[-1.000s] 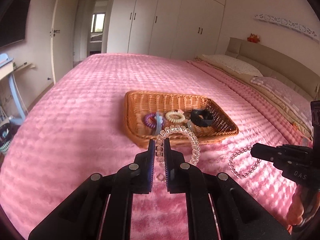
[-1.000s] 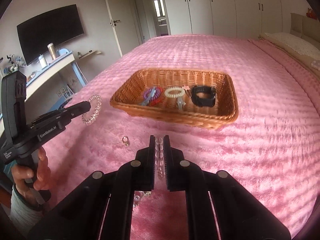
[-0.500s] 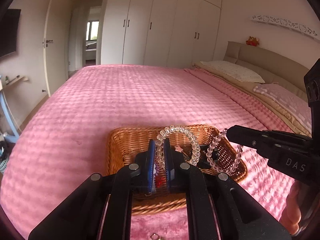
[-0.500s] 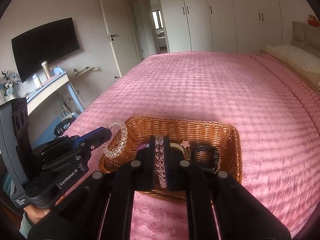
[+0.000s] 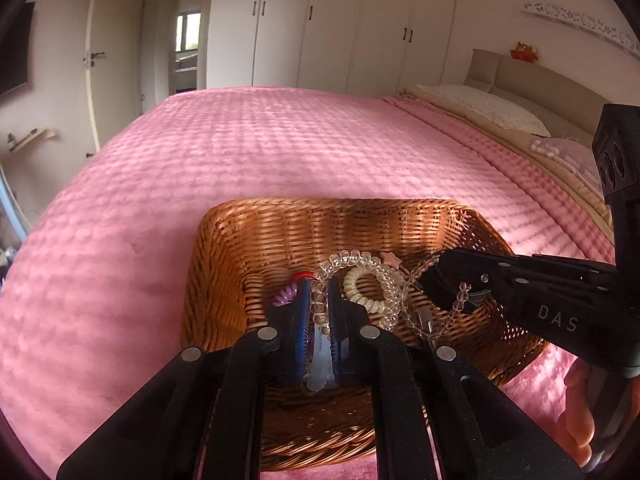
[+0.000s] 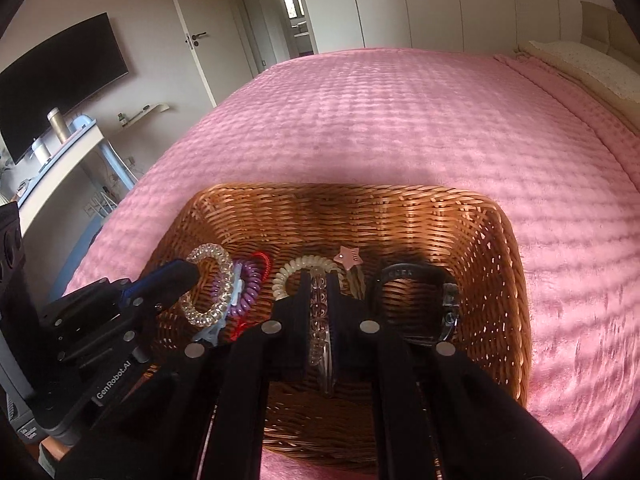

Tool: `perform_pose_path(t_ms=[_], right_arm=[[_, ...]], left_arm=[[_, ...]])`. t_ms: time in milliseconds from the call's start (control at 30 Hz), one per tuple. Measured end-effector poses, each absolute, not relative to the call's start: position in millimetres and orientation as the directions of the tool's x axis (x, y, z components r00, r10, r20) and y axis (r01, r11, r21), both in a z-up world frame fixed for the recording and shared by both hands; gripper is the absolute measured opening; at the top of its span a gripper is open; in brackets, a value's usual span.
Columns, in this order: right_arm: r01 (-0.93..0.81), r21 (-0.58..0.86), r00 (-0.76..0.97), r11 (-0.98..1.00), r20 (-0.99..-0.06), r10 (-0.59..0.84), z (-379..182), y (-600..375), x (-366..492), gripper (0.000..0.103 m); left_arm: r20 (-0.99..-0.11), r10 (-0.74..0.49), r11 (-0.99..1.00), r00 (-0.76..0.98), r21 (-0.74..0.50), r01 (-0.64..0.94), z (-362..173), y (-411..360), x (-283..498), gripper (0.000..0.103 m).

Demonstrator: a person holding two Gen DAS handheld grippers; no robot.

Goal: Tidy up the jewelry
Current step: 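Carry both bracelets into the wicker basket and open both tools, then grasp the gold charm with the left tool while the right grasps the silver charm tangle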

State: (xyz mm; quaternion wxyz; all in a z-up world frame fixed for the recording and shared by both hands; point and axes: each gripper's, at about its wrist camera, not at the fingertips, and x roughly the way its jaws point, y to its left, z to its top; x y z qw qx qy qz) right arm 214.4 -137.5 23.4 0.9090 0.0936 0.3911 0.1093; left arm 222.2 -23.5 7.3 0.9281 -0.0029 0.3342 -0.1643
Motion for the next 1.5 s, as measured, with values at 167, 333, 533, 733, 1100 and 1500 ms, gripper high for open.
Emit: perform_pose_path(t_ms=[167, 333, 533, 733, 1100, 1500], right_arm=[[-0.110, 0.246, 0.674, 0.963, -0.694, 0.254, 19, -143, 211, 0.007], [-0.098, 0.268, 0.673, 0.959, -0.692, 0.262, 20, -150, 206, 0.008], [-0.092, 0.275, 0.696, 0.957, -0.669, 0.259, 37, -156, 184, 0.031], [-0.122, 0.281, 0.733, 0.952, -0.621, 0.277, 68, -157, 135, 0.042], [-0.172, 0.264, 0.756, 0.949, -0.582, 0.299, 97, -133, 32, 0.042], [-0.144, 0.293, 0.636, 0.945, -0.705, 0.315, 5, -99, -28, 0.052]], left_arm=[[-0.634, -0.301, 0.946, 0.713, -0.104, 0.307, 3, -28, 222, 0.008], [-0.624, -0.318, 0.941, 0.714, -0.117, 0.317, 7, -25, 215, 0.014], [-0.587, -0.343, 0.936, 0.733, -0.150, 0.318, 26, -17, 195, 0.032], [-0.534, -0.361, 0.932, 0.764, -0.174, 0.319, 55, -1, 149, 0.040], [-0.434, -0.355, 0.935, 0.828, -0.153, 0.321, 107, 30, 43, 0.041], [-0.499, -0.350, 0.937, 0.793, -0.191, 0.293, 63, 58, -8, 0.044]])
